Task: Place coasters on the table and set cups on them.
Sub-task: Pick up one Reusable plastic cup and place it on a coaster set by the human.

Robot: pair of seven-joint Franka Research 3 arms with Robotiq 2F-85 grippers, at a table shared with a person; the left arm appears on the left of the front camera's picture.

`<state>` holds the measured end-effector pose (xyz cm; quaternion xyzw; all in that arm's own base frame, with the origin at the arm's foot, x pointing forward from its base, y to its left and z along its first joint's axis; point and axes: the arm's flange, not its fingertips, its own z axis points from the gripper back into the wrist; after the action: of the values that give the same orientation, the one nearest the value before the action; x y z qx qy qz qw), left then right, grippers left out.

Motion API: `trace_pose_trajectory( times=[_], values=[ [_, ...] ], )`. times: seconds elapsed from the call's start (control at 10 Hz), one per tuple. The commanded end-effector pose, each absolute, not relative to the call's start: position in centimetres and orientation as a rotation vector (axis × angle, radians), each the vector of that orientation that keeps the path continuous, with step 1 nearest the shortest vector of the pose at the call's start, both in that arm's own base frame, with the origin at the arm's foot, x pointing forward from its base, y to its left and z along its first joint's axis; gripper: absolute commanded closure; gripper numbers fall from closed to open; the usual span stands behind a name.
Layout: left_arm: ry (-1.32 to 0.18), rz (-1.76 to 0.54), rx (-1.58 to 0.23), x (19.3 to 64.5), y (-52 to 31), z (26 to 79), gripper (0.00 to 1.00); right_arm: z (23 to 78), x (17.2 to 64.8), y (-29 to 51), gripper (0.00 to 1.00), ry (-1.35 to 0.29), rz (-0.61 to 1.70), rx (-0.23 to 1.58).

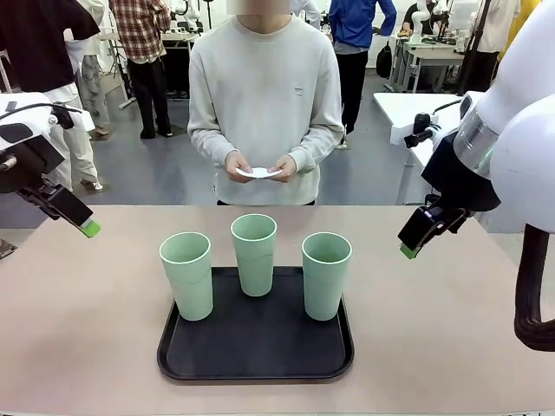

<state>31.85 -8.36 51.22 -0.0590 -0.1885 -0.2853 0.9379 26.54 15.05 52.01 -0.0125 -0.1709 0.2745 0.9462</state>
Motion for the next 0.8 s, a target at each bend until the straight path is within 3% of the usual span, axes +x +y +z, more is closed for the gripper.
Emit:
trace_pose_trajectory(
  times=[0.0,0.2,0.3,0.7],
  values=[
    [-0.377,-0.529,-0.357,31.8,-6.4,53.0,0.0,53.8,25.7,11.9,0.0,-0.368,0.416,0.275],
    [-0.296,-0.494,-0.889,30.2,-1.4,53.3,0.0,55.9,21.0,3.3,0.0,-0.485,0.185,0.669],
    [-0.305,-0.403,-1.047,30.5,1.7,53.2,0.0,55.9,19.6,-0.7,0.0,-0.502,0.087,0.768],
    [-0.267,-0.008,-1.258,31.5,15.3,50.1,0.0,52.0,20.0,-15.2,0.0,-0.31,-0.286,0.999]
  ],
)
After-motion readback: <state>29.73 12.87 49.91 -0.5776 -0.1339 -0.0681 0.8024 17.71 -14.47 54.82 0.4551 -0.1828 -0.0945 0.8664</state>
